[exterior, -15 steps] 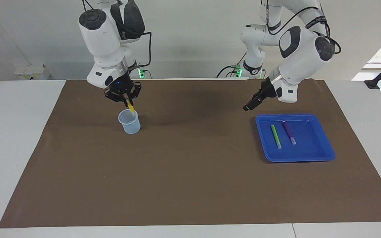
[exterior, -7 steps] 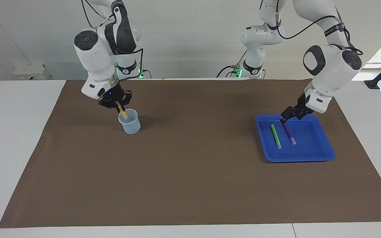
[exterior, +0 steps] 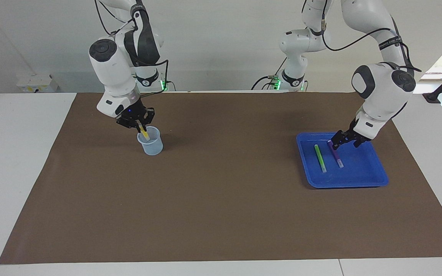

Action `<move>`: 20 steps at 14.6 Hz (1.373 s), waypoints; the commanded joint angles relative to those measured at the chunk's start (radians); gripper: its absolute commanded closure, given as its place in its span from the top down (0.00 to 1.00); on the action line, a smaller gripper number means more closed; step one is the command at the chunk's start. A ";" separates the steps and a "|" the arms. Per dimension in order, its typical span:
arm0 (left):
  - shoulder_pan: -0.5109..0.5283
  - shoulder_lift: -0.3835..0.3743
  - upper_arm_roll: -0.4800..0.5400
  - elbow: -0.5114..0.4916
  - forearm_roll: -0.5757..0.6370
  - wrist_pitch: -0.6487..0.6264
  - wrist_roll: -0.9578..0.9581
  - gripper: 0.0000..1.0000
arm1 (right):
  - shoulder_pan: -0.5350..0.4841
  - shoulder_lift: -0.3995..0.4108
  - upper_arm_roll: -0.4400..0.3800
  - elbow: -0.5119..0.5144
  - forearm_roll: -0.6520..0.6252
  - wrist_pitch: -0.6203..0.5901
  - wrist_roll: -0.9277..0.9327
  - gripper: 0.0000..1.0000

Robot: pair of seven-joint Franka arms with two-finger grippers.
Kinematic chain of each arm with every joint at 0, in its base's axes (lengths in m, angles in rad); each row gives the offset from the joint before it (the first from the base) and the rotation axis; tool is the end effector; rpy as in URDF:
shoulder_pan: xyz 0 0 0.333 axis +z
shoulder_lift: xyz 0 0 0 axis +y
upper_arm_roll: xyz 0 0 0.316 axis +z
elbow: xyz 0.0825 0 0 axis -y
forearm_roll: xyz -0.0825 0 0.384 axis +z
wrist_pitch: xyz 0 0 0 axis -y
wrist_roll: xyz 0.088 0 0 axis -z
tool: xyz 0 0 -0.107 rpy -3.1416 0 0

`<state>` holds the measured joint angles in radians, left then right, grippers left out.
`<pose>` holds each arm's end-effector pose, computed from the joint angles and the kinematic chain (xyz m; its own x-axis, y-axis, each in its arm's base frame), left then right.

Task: Transfer and insert pens with both arms
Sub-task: 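Grasp the purple pen with the left gripper while the right gripper comes back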

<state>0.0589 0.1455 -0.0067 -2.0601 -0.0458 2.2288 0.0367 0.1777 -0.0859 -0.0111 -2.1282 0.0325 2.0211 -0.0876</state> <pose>0.5753 0.0287 0.3675 0.9988 0.0436 0.0240 0.0427 -0.9984 0.0370 0.5129 0.0881 0.4452 0.9711 0.2377 -0.0187 0.2371 -0.9710 -0.0317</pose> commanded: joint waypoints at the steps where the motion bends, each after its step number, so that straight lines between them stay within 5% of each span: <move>1: 0.005 0.022 -0.004 -0.032 0.021 0.055 0.009 1.00 | -0.003 -0.011 0.003 -0.004 -0.002 0.011 0.014 1.00; 3: 0.001 0.040 -0.004 -0.037 0.023 0.051 0.009 1.00 | -0.001 -0.015 0.008 0.046 0.041 -0.005 0.016 1.00; 8: -0.005 0.072 -0.006 -0.064 0.058 0.052 0.026 1.00 | 0.066 -0.014 0.010 0.129 0.450 0.022 0.251 1.00; 12: 0.002 0.085 -0.007 -0.063 0.058 0.055 0.035 0.90 | 0.199 0.008 0.010 0.142 0.553 0.236 0.484 1.00; 15: 0.004 0.086 -0.009 -0.063 0.058 0.057 0.042 0.64 | 0.272 0.017 0.010 0.140 0.566 0.344 0.581 1.00; 19: 0.004 0.086 -0.007 -0.063 0.058 0.052 0.042 0.07 | 0.321 0.046 0.010 0.139 0.653 0.444 0.605 1.00; 20: 0.004 0.086 -0.007 -0.063 0.058 0.051 0.042 0.00 | 0.327 0.051 0.010 0.139 0.656 0.450 0.605 1.00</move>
<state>0.0586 0.2273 -0.0140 -2.1116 -0.0078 2.2627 0.0690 0.4951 -0.0520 0.0024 -1.9973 0.6596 2.4476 0.5055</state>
